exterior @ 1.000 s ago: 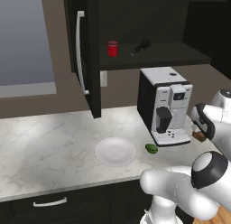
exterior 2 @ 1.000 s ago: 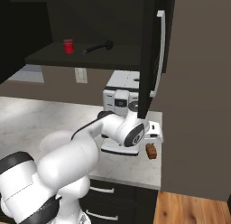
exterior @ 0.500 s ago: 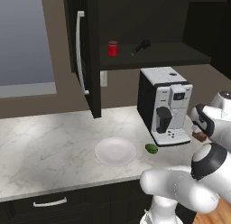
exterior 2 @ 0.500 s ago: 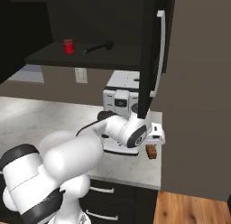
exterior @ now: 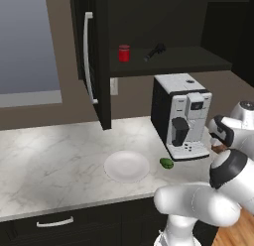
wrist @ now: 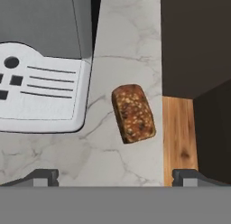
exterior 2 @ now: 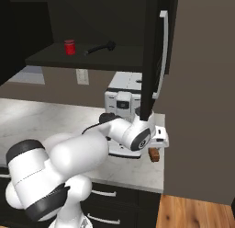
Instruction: Pick the avocado and bread from the counter and place them on the plate. Then pick the jam from the cabinet and place it next to the plate. Lastly close the cabinet door.
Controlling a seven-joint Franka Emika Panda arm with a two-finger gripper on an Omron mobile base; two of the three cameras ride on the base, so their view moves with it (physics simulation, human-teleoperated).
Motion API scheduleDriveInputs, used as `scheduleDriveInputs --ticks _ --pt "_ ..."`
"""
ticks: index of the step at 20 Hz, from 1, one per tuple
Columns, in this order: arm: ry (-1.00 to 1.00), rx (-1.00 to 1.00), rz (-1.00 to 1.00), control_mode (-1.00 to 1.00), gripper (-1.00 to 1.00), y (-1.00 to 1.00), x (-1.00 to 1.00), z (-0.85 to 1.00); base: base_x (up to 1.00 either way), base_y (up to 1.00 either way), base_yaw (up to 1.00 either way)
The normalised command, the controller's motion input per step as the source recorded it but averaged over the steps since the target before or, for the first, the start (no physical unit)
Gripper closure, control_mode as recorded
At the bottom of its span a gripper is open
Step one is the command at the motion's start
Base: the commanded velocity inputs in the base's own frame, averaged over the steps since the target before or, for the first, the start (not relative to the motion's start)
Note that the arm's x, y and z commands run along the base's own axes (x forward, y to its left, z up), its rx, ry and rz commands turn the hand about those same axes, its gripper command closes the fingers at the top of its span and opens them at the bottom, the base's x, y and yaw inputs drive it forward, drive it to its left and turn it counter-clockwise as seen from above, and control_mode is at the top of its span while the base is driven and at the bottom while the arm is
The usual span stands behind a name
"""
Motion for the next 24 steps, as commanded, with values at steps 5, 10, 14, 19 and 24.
scheduleDriveInputs --ticks 5,10,14,19,24 --pt "0.0 0.0 0.0 -1.0 -1.0 -0.04 0.08 -0.1 0.0 0.0 0.0" --pt "0.0 0.0 0.01 -1.0 -1.0 -0.06 0.05 -0.11 0.0 0.0 0.0" --pt "0.0 0.0 0.02 -1.0 -1.0 -0.08 0.02 -0.14 0.0 0.0 0.0" --pt "0.0 0.0 0.01 -1.0 -1.0 -0.04 0.06 -0.09 0.0 0.0 0.0" --pt "0.01 0.0 0.02 -1.0 -1.0 -0.01 0.14 -0.09 0.0 0.0 0.0"
